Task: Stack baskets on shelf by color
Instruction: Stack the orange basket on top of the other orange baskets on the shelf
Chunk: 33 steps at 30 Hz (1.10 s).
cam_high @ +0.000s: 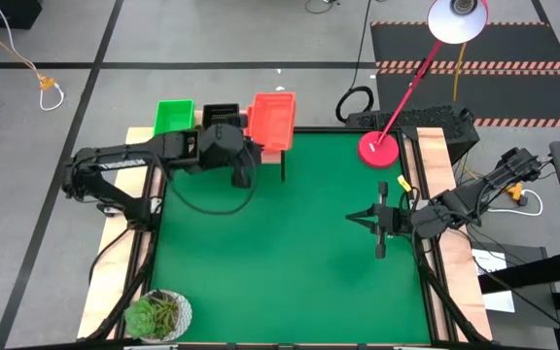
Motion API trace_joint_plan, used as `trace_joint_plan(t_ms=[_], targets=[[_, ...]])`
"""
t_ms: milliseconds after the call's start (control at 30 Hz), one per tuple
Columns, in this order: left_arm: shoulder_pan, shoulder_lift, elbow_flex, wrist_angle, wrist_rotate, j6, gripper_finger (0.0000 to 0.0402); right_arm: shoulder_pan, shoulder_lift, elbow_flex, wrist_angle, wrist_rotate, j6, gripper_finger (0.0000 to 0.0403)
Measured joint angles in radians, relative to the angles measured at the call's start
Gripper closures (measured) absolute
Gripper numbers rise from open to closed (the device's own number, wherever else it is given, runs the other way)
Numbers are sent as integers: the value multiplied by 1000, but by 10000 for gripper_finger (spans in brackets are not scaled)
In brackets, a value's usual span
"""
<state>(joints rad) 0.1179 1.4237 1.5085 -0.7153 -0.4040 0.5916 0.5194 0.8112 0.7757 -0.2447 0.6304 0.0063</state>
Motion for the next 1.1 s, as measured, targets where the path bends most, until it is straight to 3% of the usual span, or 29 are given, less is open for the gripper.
trace_joint_plan(t_ms=[133,600,1100], targets=[[58,-2,0,0,59,5,394,0,0,0,-1,1,0,402],[230,39,-30,-40,174,12,373,0,1,0,-1,-2,0,401],[256,49,-94,-33,180,27,372,0,2,0,-5,-3,8,401]])
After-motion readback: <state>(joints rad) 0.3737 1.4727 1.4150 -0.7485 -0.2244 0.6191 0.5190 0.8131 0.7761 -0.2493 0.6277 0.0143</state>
